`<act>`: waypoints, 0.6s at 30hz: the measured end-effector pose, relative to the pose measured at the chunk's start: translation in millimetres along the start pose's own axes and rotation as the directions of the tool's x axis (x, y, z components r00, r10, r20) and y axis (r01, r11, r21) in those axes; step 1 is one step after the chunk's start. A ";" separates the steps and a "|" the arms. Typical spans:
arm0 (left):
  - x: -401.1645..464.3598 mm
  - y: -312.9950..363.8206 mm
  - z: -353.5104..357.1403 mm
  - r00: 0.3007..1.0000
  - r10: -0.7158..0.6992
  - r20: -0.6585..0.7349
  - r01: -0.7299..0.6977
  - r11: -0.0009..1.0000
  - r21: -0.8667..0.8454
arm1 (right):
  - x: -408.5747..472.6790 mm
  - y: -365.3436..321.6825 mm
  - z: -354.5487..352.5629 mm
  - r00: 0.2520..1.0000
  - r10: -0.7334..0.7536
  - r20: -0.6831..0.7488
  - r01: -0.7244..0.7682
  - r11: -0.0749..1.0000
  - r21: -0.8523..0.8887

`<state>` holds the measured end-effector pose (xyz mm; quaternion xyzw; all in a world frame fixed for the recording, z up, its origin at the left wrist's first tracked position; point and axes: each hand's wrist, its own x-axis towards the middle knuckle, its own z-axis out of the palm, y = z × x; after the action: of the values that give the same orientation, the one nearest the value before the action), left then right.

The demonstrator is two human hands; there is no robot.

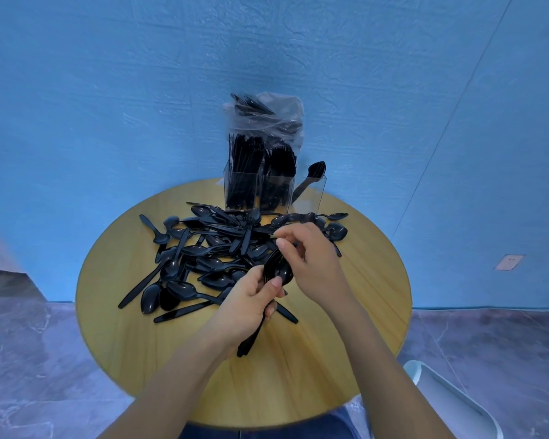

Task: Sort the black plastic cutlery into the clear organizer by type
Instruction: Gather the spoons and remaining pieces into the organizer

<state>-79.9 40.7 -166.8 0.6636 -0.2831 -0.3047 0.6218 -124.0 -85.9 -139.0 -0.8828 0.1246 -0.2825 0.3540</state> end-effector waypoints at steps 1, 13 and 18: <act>-0.3 0.6 -0.7 1.000 0.008 -0.005 -0.008 1.000 0.009 | -1.7 2.5 2.1 0.999 -0.010 0.039 0.010 1.000 0.007; -19.0 11.8 -12.4 0.961 -0.049 0.272 0.048 0.999 0.009 | -12.9 -1.3 21.2 0.974 -0.221 -0.042 0.223 0.973 0.057; -19.4 -0.8 -18.7 0.996 0.010 0.086 -0.024 0.985 0.168 | -13.0 4.7 34.3 0.990 -0.110 -0.091 0.102 0.991 -0.086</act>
<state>-78.4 67.6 -165.7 0.6981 -0.3397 -0.3019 0.5533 -114.5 -64.7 -167.8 -0.8875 0.1056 -0.3373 0.2957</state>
